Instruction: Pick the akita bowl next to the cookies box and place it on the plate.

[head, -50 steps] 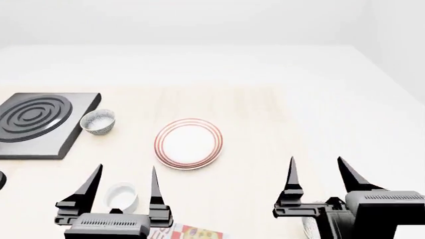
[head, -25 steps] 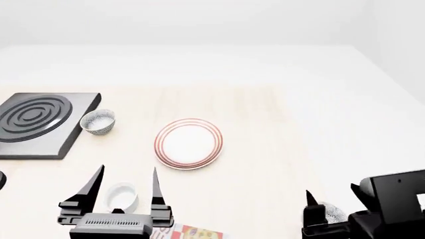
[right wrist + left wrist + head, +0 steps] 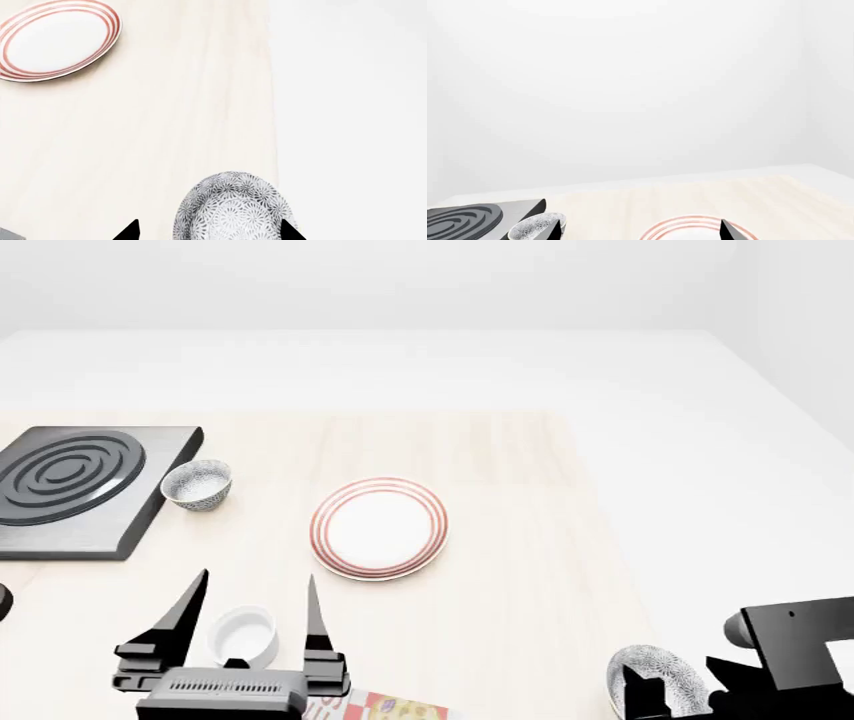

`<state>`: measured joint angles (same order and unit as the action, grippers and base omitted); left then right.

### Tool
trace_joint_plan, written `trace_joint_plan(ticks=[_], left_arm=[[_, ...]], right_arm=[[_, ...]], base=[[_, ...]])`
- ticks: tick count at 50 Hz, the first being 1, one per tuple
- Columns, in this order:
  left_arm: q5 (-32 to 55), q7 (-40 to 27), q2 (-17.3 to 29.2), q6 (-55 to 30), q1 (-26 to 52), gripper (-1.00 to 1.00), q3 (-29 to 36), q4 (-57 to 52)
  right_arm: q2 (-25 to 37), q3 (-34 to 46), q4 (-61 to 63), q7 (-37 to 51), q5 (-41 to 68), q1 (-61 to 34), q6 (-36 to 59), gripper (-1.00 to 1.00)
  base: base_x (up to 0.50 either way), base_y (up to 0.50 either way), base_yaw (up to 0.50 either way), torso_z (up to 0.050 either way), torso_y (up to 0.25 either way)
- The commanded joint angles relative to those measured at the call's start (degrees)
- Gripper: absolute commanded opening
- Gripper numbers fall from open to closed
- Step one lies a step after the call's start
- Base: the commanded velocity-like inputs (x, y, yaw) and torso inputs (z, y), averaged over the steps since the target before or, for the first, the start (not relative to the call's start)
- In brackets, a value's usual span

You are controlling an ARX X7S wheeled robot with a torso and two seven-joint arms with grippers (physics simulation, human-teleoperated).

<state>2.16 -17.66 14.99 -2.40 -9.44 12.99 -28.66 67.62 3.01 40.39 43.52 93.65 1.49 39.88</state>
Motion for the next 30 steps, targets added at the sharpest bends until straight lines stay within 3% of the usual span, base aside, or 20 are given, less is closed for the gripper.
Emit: trace_joint_plan(ticks=[1,30], left_arm=[[0.2,-0.5,0.4,-0.5,0.2,1.0,0.4,-0.2],[0.5,-1.6,1.2,0.4,0.7,1.0,1.6,1.0]], right_arm=[[0.6,0.4,-2.6,-1.5,-0.1,-0.6,0.8,1.0],[6.3,-9.6,-6.5,-4.9,-1.0,7.7,-0.4,1.0]], base=[[0.0,0.0,0.0,0.0,0.0],[0.0,0.0,0.0,0.0,0.0]])
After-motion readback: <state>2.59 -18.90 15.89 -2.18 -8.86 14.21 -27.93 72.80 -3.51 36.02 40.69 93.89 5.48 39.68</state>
